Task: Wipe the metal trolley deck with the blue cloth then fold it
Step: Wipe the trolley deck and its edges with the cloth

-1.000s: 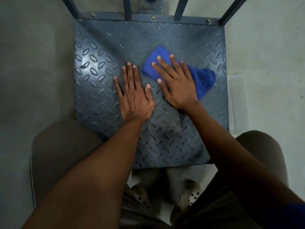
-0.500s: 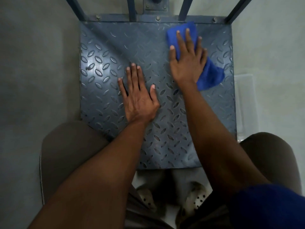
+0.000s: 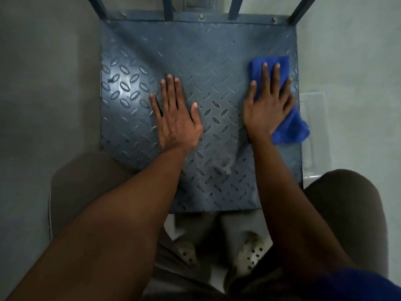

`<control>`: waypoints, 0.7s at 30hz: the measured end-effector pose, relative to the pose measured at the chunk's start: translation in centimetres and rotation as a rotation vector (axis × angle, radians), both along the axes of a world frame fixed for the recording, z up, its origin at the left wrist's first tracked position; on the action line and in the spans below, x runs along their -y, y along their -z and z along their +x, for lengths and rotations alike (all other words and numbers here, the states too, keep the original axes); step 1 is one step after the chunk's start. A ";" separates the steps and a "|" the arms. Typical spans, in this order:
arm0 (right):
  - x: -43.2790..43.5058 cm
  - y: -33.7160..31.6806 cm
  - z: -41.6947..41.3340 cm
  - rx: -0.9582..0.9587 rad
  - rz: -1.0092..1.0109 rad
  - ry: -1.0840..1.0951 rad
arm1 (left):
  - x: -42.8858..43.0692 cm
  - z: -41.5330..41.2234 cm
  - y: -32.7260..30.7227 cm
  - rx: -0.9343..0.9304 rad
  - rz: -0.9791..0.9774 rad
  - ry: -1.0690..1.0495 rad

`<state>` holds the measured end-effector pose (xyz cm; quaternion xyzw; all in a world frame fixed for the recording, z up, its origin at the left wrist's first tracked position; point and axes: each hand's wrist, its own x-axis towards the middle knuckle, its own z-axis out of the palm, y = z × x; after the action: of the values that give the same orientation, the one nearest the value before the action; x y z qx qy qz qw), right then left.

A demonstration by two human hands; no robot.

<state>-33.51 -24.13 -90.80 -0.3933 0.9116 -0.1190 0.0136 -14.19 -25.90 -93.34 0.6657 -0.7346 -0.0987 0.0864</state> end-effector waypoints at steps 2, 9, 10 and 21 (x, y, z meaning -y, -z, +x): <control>1.6 0.5 1.7 0.005 0.032 -0.122 | -0.9 0.2 0.2 0.011 0.005 0.025; 3.1 1.7 3.4 0.036 0.050 -0.579 | 1.4 -0.7 1.3 -0.018 0.028 0.067; 1.5 2.4 3.3 0.037 0.056 -0.545 | 1.5 -0.7 1.7 -0.007 0.047 0.081; 2.1 5.1 -0.4 0.033 0.060 -0.091 | 0.3 3.6 3.5 0.040 0.062 0.186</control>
<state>-33.88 -26.24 -95.95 -0.4318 0.8956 -0.0972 0.0457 -10.60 -26.21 -96.84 0.5988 -0.7914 -0.1156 0.0416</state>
